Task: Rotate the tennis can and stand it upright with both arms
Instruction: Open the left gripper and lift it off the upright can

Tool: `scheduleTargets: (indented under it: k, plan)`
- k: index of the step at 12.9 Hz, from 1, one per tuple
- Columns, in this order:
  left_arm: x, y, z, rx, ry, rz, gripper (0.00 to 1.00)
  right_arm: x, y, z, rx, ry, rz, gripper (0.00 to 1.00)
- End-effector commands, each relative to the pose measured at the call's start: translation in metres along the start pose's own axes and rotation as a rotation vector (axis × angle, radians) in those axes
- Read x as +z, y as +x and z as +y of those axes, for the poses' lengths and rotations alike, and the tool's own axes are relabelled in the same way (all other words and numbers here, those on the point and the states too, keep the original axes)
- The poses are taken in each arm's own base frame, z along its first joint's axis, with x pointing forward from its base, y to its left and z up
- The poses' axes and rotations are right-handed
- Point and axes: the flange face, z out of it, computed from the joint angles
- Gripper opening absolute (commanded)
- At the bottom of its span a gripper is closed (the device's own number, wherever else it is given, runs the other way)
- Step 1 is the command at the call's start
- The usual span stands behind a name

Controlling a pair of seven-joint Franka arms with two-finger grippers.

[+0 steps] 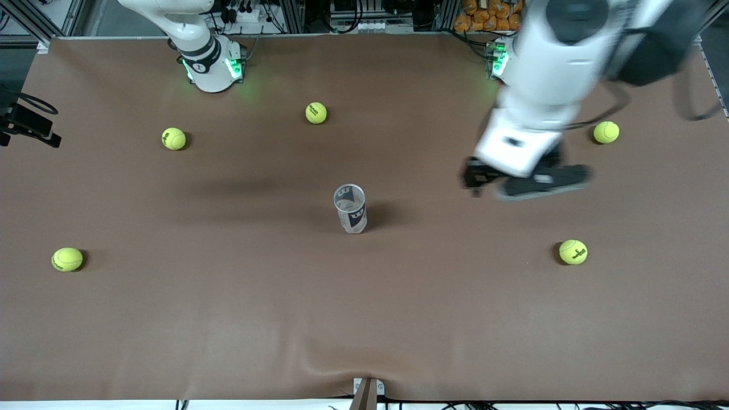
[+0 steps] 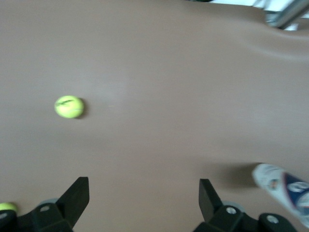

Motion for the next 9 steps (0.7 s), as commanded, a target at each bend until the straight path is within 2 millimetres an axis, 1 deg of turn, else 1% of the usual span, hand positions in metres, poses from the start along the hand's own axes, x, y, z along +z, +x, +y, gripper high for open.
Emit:
scheduleTargets:
  k: [1,3,4,6,7,8,9]
  plan:
    - [-0.005,-0.003,-0.060,0.002,0.029,-0.059,1.00,-0.004,-0.004,0.000,-0.002,-0.012,0.008,1.00]
    - [-0.003,-0.009,-0.086,0.019,0.037,-0.077,1.00,-0.004,-0.004,0.000,-0.002,-0.012,0.006,1.00]
    - [0.000,-0.008,-0.105,0.022,0.039,-0.084,1.00,-0.005,-0.005,0.001,0.000,-0.012,0.006,1.00]
    - [0.006,-0.011,-0.127,0.057,0.028,-0.073,1.00,-0.005,-0.005,0.002,0.001,-0.012,0.006,1.00]
    - [0.011,-0.016,-0.134,0.054,-0.003,-0.072,1.00,-0.005,-0.005,0.002,0.001,-0.012,0.006,1.00]
    - [0.019,-0.019,-0.147,0.037,-0.041,-0.075,1.00,-0.004,-0.004,0.002,0.001,-0.012,0.005,1.00]
    - [0.026,-0.024,-0.152,0.046,-0.048,-0.071,1.00,-0.005,-0.005,0.001,0.000,-0.012,0.006,1.00]
